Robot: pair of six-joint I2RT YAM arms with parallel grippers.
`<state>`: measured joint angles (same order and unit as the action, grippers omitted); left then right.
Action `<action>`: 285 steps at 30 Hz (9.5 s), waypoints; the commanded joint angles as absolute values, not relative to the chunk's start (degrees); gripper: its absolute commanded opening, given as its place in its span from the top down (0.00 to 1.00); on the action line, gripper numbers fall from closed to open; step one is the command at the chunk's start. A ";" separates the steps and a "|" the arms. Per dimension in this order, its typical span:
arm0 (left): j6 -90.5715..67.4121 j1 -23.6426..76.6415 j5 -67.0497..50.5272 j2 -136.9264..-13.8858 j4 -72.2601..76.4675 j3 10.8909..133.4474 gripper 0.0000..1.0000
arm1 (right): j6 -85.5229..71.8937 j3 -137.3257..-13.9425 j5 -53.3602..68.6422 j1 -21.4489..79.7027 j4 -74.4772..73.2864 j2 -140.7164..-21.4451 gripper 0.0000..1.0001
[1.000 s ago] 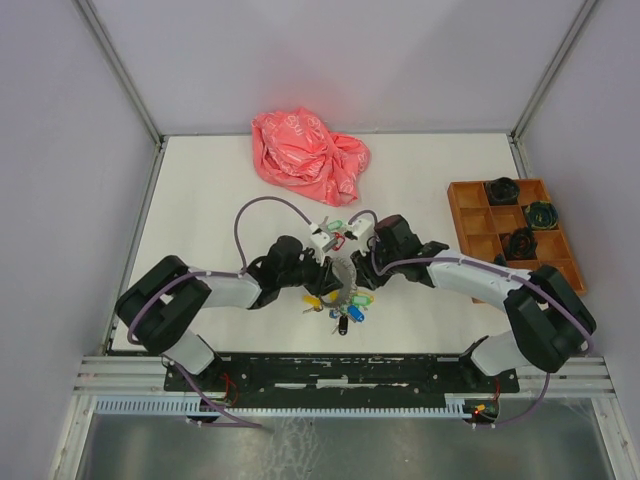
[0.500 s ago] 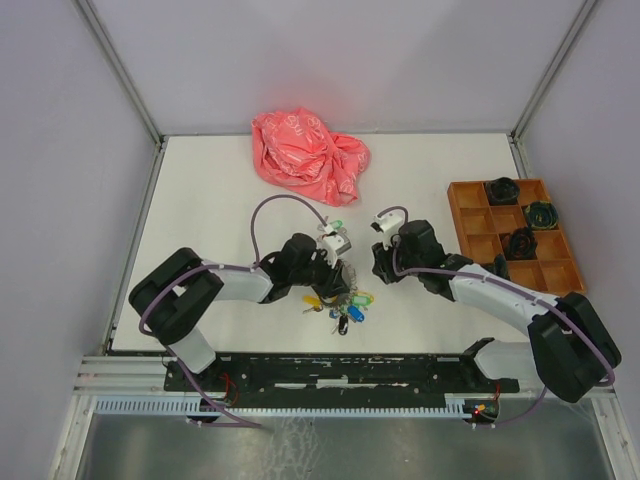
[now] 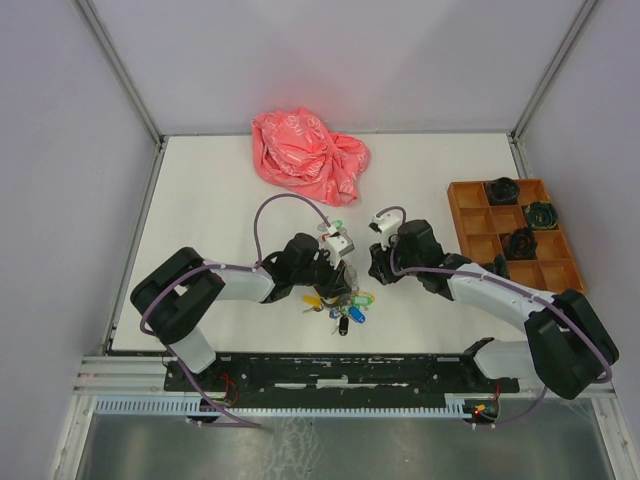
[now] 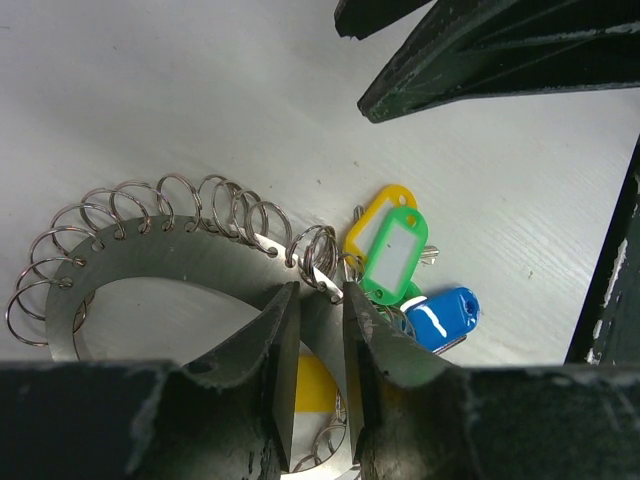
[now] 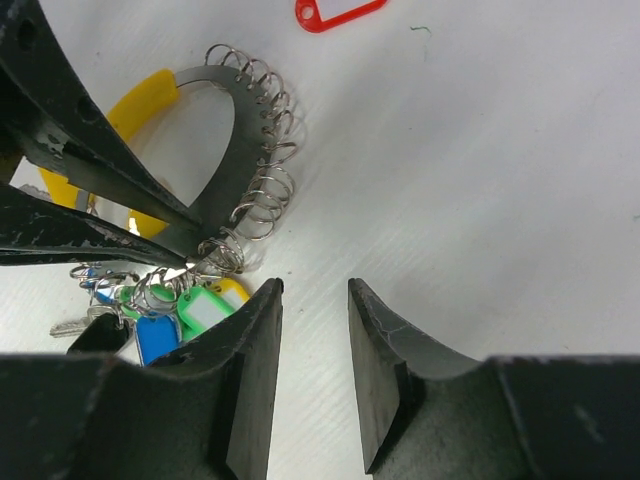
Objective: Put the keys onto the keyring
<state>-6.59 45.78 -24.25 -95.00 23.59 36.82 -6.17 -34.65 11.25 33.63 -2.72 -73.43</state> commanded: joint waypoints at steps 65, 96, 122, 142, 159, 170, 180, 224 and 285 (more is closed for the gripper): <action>5.14 40.16 -31.82 -84.78 49.18 22.17 0.65 | 15.79 -46.49 37.53 37.45 -5.15 -83.27 0.99; 11.79 40.25 -40.78 -88.39 57.18 19.60 0.77 | 27.89 -46.95 37.92 39.38 -9.06 -79.69 0.99; 7.22 40.24 -38.31 -88.12 59.52 20.28 0.82 | 27.87 -47.35 38.86 41.17 -8.31 -81.32 0.99; 8.77 40.40 -36.42 -84.76 58.17 18.81 0.97 | 19.70 -46.96 31.62 41.18 -7.80 -78.26 0.65; 7.38 40.65 -31.96 -83.39 52.48 20.41 0.97 | 16.35 -45.53 33.22 40.57 -4.77 -77.79 0.61; 3.26 40.68 -27.73 -82.05 52.44 20.39 0.97 | 13.08 -41.22 27.98 40.53 -0.86 -77.88 0.53; -0.64 40.61 -26.38 -82.00 55.32 19.73 0.97 | 13.01 -38.85 29.36 40.56 5.38 -80.54 0.48; -5.53 40.61 -22.06 -82.30 55.74 19.47 0.97 | 10.57 -37.83 26.95 40.58 13.91 -80.78 0.54; -0.73 40.33 -29.61 -79.80 53.01 19.51 0.71 | 16.08 -46.62 31.77 40.09 -1.20 -80.61 0.99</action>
<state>-3.62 40.29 -24.27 -82.13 52.29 18.41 9.58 -41.69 29.15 40.23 4.67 -83.29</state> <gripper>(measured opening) 0.243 0.015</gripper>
